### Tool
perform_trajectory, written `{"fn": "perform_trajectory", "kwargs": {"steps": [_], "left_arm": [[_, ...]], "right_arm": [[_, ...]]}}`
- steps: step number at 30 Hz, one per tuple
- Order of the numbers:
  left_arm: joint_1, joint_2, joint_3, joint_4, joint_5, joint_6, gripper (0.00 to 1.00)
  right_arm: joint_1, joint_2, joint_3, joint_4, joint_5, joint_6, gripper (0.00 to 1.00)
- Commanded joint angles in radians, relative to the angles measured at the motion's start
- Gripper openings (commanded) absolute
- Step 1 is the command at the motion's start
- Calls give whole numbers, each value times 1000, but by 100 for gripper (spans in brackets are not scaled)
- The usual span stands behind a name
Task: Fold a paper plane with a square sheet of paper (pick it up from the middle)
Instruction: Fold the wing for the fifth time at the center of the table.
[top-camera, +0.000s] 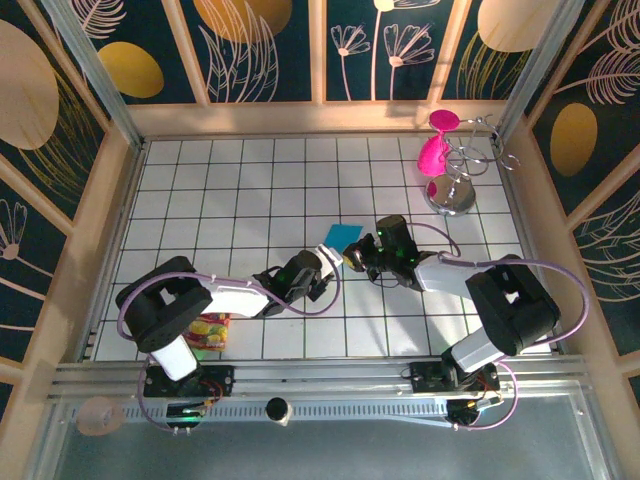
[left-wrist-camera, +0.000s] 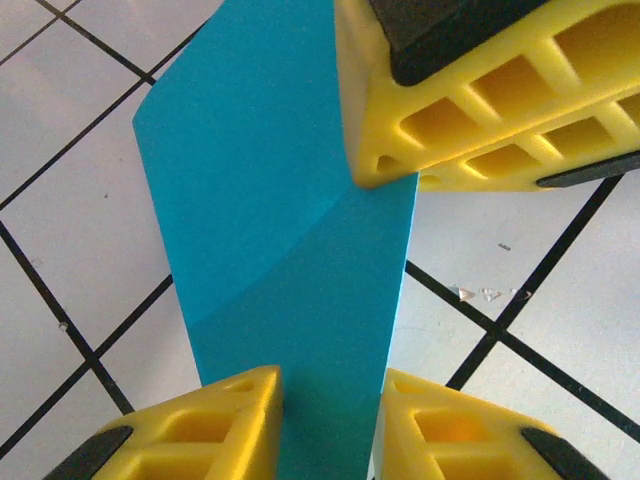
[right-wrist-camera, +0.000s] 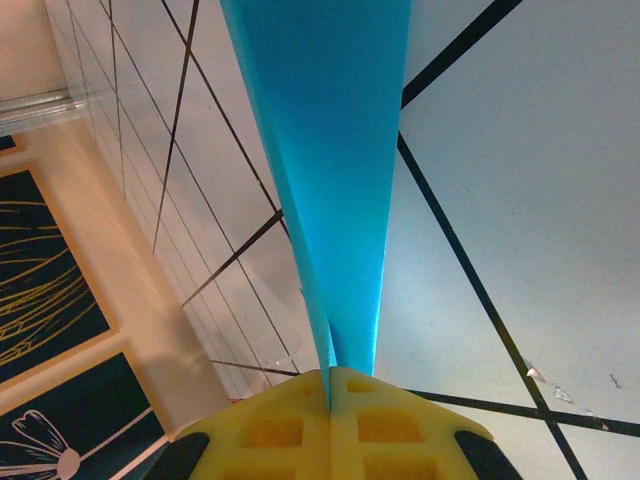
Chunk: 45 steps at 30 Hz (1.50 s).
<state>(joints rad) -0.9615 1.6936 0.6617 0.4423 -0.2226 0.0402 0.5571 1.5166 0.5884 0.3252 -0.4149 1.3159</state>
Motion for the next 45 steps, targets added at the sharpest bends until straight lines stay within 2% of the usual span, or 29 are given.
{"fn": "perform_trajectory", "kwargs": {"steps": [1,7,9,12,14,16,20,28,36,45], "left_arm": [[-3,15,-5,32,-14,-10,27],[-4,14,-11,45,-17,-15,18],[-5,14,-14,51,-14,-19,13],[-4,15,-20,64,1,-32,9],[-5,14,-25,75,19,-46,7],[-4,14,-32,89,33,-59,5],[-4,43,-42,112,69,-90,3],[-3,62,-51,149,161,-206,0],[18,68,-29,131,270,-390,0],[85,69,-12,141,479,-576,0]], "right_arm": [[-4,-10,11,-2,-16,6,0],[-4,-10,12,-3,-24,3,3],[-5,-15,11,-9,-23,-3,15],[-37,-32,14,-38,-4,-30,42],[-45,-49,20,-72,18,-61,53],[-58,-69,19,-99,39,-85,57],[-91,-113,13,-159,89,-135,62],[-131,-187,-8,-229,163,-193,64],[-148,-234,-62,-171,152,-293,64],[-158,-236,-90,-152,100,-469,64]]}}
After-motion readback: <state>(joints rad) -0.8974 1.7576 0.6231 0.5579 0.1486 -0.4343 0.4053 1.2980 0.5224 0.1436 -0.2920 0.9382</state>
